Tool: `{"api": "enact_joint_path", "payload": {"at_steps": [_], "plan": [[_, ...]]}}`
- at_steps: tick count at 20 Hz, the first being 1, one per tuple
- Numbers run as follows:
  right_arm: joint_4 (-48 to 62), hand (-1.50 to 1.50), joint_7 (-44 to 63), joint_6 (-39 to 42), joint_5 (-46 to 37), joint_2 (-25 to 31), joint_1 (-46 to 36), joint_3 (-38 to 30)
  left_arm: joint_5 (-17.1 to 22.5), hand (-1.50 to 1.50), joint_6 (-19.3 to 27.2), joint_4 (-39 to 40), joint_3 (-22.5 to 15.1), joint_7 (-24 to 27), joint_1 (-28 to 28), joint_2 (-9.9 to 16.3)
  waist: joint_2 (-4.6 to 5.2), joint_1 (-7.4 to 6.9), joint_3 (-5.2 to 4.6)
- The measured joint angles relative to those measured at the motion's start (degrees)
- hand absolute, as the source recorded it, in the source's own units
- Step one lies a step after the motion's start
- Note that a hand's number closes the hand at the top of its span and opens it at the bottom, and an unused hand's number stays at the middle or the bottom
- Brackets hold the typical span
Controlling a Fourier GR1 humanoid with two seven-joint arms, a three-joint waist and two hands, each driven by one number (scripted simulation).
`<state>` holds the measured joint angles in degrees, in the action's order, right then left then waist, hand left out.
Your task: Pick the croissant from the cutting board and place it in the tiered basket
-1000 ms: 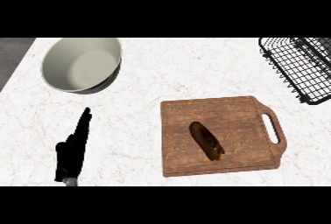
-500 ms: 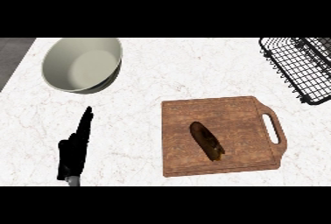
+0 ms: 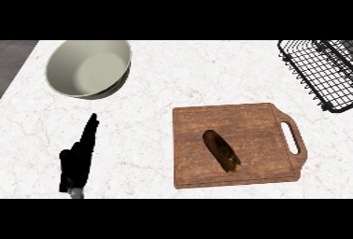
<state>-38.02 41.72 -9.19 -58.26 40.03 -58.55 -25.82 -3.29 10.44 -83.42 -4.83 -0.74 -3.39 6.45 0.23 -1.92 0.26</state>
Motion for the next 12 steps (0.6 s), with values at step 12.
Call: {"api": "enact_joint_path", "payload": {"at_steps": [12], "plan": [[5.11,-1.5,-14.29,-16.12,15.55,-3.71,-0.9,-13.74,-0.24,0.0,-0.31,-0.17,0.13,-0.6,-0.14,-0.08,0.03,0.14,0.02]]}}
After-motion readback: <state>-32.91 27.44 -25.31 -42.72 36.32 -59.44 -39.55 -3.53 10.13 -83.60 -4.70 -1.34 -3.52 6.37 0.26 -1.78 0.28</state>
